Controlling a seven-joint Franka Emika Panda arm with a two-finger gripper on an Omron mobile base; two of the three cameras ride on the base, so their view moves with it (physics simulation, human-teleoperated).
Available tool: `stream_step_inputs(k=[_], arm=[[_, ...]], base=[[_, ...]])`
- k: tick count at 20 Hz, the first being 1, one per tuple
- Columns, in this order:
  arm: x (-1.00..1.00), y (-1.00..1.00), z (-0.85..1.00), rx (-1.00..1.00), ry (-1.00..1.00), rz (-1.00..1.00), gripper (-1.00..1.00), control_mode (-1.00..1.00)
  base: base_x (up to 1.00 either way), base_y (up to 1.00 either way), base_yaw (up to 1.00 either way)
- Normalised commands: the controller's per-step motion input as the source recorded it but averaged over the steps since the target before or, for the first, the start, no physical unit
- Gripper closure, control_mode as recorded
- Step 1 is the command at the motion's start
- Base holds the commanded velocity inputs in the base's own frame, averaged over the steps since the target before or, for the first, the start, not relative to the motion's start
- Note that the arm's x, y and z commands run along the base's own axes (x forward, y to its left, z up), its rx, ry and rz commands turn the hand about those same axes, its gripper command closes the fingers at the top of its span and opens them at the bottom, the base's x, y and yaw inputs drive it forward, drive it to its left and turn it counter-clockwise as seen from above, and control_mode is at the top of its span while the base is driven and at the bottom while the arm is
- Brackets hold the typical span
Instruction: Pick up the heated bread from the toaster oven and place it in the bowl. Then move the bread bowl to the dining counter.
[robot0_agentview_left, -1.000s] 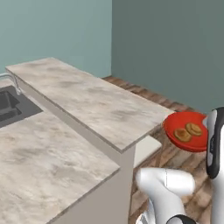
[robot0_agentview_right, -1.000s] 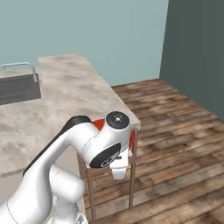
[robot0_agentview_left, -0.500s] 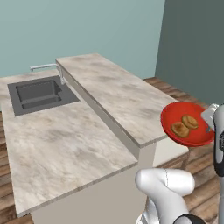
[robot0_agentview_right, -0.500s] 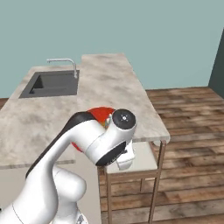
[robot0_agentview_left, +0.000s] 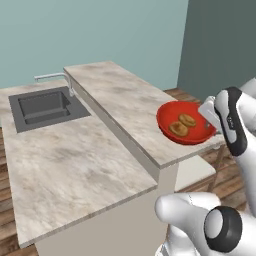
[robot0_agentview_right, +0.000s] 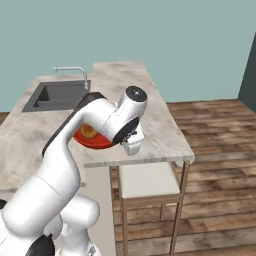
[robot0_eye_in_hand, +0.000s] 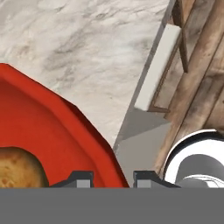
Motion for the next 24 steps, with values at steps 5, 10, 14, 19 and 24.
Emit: stream_step_inputs(k=[5, 10, 14, 19, 24], arm=[[0.45, 0.17, 0.0, 0.0, 0.09, 0.0, 1.0, -1.0], [0.43, 0.0, -0.3, 0.0, 0.01, 0.0, 1.0, -1.0], [0.88, 0.0, -0.4, 0.0, 0.0, -0.09, 1.0, -1.0], [1.0, 0.04, -0.29, 0.0, 0.0, -0.18, 1.0, -1.0], [0.37, 0.0, -0.02, 0.02, 0.01, -0.05, -1.0, -1.0]], base=[[0.0, 0.0, 0.0], [0.0, 0.0, 0.0], [0.0, 0.0, 0.0], [0.0, 0.0, 0.0], [0.0, 0.0, 0.0]])
